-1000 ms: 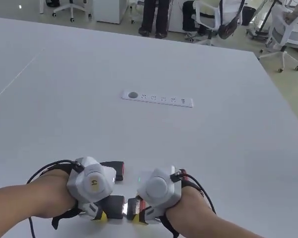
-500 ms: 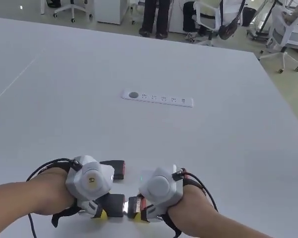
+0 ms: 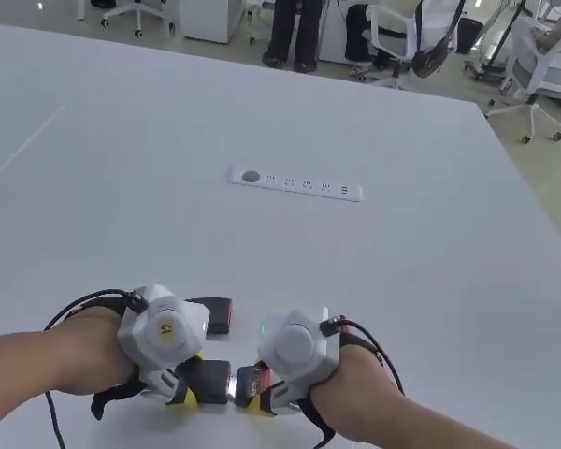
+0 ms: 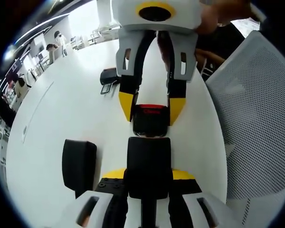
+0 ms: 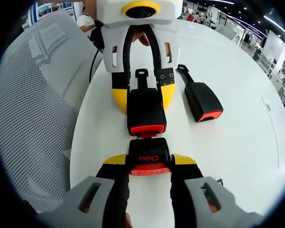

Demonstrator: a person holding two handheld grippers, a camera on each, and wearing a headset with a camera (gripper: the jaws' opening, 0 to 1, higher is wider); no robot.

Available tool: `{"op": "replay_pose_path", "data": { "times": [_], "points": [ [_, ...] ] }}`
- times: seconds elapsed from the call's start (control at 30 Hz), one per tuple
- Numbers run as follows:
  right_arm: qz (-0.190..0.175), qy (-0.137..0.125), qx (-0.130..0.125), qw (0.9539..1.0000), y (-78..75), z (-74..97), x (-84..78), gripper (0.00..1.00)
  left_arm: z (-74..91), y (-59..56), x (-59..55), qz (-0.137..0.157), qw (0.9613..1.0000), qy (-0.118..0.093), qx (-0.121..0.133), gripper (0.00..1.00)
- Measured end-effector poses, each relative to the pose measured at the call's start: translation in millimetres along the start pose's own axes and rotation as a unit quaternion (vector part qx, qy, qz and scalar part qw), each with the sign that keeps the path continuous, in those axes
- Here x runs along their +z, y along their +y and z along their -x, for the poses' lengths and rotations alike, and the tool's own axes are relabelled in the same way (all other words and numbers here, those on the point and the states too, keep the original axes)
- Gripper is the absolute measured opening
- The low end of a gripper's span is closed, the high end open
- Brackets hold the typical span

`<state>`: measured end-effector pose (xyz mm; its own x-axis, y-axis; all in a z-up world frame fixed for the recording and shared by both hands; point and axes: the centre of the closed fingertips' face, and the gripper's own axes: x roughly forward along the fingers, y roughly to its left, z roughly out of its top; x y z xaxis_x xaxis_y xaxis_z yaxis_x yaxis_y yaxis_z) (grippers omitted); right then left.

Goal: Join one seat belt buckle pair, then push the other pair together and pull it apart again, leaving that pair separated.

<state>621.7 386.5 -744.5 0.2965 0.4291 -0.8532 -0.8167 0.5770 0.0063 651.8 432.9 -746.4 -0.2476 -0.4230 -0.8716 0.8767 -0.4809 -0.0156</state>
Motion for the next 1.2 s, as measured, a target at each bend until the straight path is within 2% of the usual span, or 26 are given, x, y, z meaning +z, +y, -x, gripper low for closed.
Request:
{"op": "replay_pose_path", "data": {
  "times": [0.83, 1.07, 1.2],
  "points": [
    [-0.010, -0.012, -0.001, 0.9999, 0.8, -0.4, 0.6, 0.33, 0.1, -1.1, 1.0, 0.012, 0.9999, -0.006, 0.007, 0.34],
    [-0.009, -0.013, -0.002, 0.9999, 1.0, -0.2, 0.6, 0.34, 1.7, -0.5, -0.3, 0.031, 0.9991, -0.022, 0.018, 0.34],
    [-0.015, -0.015, -0.002, 0.9998, 1.3, -0.2, 1.2, 0.34, 2.0, -0.9, -0.6, 0.035, 0.9989, -0.021, 0.021, 0.35]
  ]
}}
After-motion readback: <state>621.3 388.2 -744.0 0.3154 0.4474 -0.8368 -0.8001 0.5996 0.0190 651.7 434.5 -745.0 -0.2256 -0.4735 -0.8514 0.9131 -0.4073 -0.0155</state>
